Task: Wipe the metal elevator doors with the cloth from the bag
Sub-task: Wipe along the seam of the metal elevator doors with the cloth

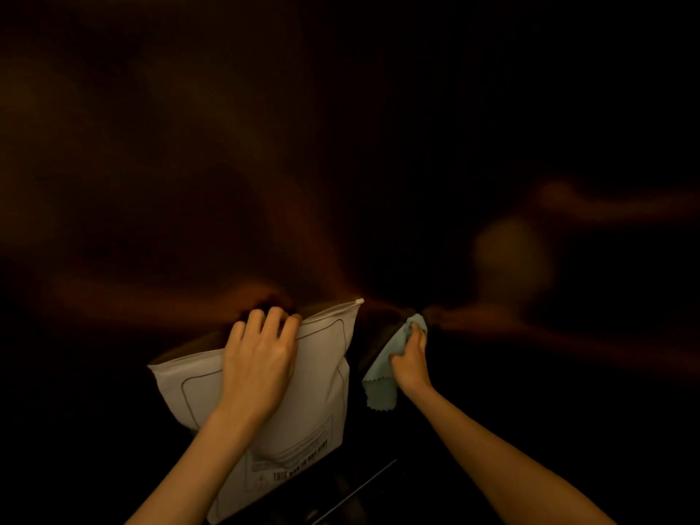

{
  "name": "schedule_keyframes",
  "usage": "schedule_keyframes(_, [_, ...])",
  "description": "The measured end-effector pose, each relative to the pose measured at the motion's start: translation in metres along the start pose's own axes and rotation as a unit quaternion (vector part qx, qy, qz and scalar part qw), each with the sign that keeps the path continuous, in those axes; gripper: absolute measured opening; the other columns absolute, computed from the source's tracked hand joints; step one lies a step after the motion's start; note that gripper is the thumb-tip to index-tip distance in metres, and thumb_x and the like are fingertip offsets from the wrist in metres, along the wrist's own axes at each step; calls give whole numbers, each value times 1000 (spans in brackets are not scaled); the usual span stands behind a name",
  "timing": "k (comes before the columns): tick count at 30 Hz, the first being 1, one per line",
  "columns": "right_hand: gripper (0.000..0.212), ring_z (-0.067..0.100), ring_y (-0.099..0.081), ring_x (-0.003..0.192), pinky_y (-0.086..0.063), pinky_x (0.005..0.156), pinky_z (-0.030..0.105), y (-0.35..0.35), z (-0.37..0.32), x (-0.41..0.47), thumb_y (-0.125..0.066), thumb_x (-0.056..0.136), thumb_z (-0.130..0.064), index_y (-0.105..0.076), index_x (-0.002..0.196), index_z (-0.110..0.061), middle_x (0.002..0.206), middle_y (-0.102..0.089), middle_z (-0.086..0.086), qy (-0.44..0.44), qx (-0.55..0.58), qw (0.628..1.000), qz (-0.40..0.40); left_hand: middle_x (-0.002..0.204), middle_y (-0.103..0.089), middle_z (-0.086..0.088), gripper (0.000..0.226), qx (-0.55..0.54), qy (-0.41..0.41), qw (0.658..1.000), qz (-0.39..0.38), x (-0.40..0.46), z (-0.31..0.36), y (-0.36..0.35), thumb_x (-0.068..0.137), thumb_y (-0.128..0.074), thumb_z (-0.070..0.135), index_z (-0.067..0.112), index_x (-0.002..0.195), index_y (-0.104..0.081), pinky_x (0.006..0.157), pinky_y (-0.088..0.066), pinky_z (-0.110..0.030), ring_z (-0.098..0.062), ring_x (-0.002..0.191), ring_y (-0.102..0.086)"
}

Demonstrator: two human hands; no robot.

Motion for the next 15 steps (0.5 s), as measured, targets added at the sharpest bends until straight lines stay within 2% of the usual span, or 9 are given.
schedule_keyframes(3, [72,30,-32,133,-38,105,39,2,-26,-1,-45,89,3,-10,148,-19,153,-10,3,42,40,997,59,87,-57,-12,24,-3,5,1000,6,-1,0,0,77,-55,8,6,100,-65,58,-29,-36,-29,72,-44])
schedule_keyframes(5, [67,29,-33,131,-36,103,37,6,-55,-2,-47,91,-1,-13,147,-17,153,-10,2,73,54,990,103,87,-57,-12,24,-8,12,1000,7,-1,2,0,76,-57,9,6,99,-66,58,-29,-35,-29,72,-44])
schedule_keyframes(8, [65,28,-32,130,-35,101,35,10,-75,1,-47,91,-2,-15,146,-17,152,-10,1,94,72,984,129,87,-58,-11,25,-16,19,1000,7,0,2,1,76,-57,10,7,98,-66,59,-26,-35,-27,73,-44])
schedule_keyframes(11, [70,27,-37,128,-41,103,38,11,-55,1,-47,90,1,-14,147,-22,150,-10,-2,133,36,982,127,86,-57,-10,26,-31,19,999,11,-1,1,1,73,-60,7,6,99,-66,60,-21,-35,-26,74,-41])
schedule_keyframes(13, [72,27,-44,122,-48,95,43,10,-33,0,-45,90,3,-13,147,-26,149,-12,-4,136,9,985,105,86,-57,-10,27,-36,18,999,9,-1,0,1,72,-61,5,6,99,-65,60,-21,-34,-25,74,-40])
schedule_keyframes(15, [71,26,-52,109,-54,84,40,12,-17,1,-44,90,3,-14,147,-28,148,-14,-2,121,-20,989,83,86,-57,-10,27,-38,19,999,5,-1,0,2,72,-61,5,6,99,-65,60,-21,-35,-25,74,-41])
Point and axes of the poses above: each hand's wrist, its own x-axis towards the middle knuckle, its own y-axis out of the back of the hand, z = x × y, the point moved 2 cm from there along x, towards the middle knuckle
